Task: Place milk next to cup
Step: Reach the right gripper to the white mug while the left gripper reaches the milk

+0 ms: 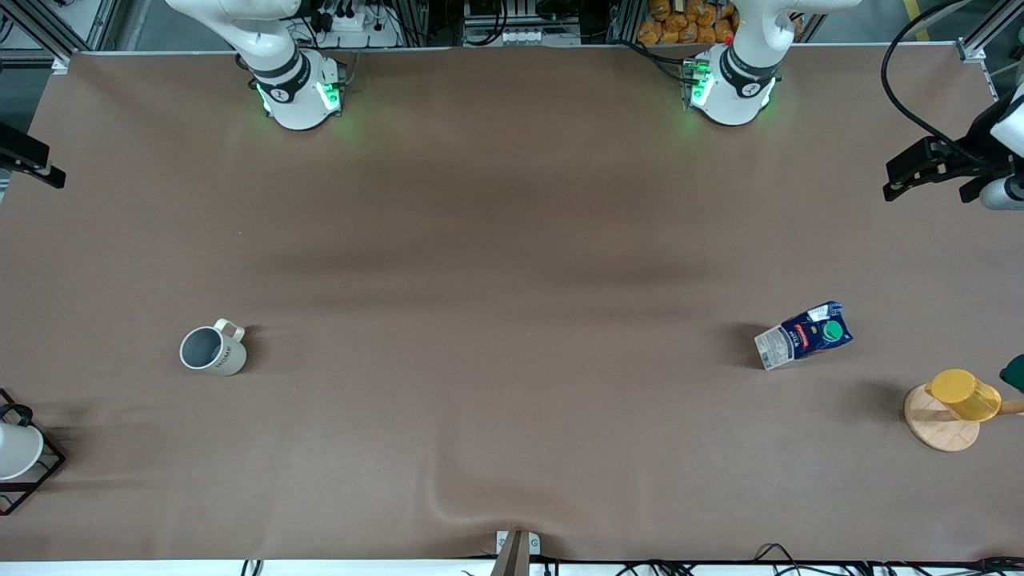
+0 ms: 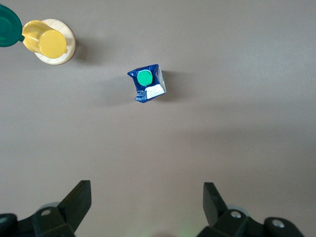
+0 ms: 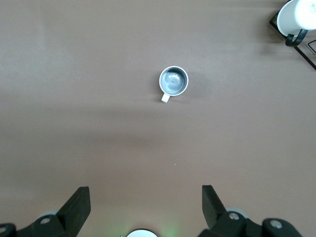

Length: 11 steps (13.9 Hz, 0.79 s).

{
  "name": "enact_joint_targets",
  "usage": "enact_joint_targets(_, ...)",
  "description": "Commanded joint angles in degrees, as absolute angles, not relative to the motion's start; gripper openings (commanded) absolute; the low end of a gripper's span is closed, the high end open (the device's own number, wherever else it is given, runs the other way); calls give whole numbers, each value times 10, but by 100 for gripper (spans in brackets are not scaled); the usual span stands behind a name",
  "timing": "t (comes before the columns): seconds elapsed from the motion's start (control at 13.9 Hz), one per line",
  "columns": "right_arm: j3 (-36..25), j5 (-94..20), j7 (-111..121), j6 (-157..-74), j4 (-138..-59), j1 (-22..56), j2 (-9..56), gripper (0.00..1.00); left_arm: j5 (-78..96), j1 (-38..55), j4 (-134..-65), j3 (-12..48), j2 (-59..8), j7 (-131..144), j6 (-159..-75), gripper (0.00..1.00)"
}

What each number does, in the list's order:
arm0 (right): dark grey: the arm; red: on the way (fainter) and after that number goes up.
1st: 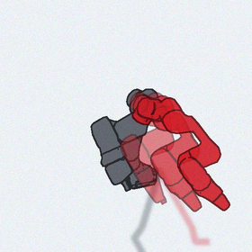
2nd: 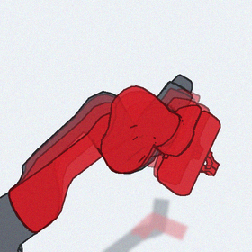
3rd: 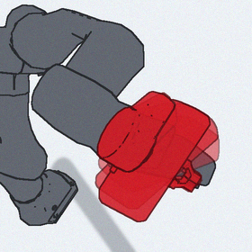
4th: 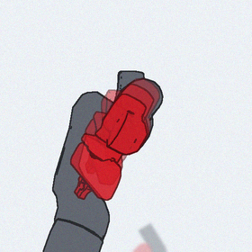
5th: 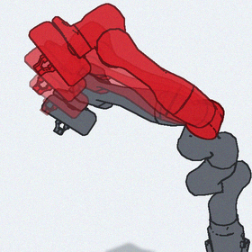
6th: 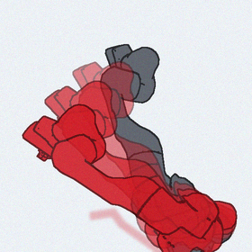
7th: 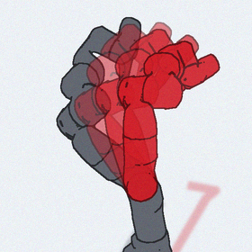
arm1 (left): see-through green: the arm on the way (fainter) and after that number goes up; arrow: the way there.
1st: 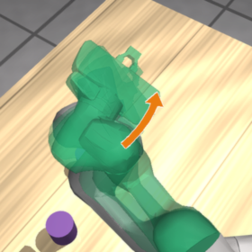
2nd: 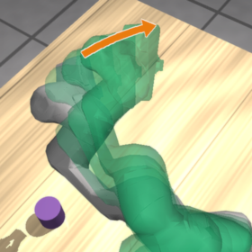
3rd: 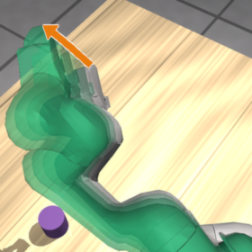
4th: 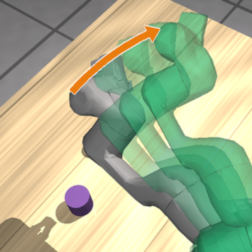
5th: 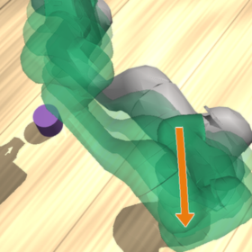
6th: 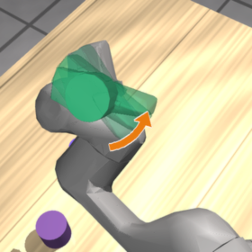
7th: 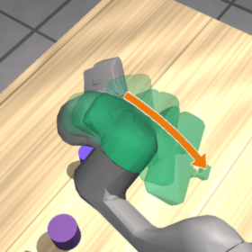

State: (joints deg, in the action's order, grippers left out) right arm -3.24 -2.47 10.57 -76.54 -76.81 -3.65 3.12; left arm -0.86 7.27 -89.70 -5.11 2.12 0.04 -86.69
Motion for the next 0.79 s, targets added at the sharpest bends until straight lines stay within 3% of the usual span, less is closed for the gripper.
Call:
enact_joint_targets(0.0,-22,3,99,-768,-779,-33,21,100,-6,69,-878,-49,12,-9,-852,100)
enact_joint_targets(0.36,-22,1,99,-770,-783,-30,45,100,-11,70,-878,-50,-18,-11,-861,100)
enact_joint_targets(0.72,-23,4,105,-845,-794,-20,126,100,-12,76,-916,-49,-98,7,-978,100)
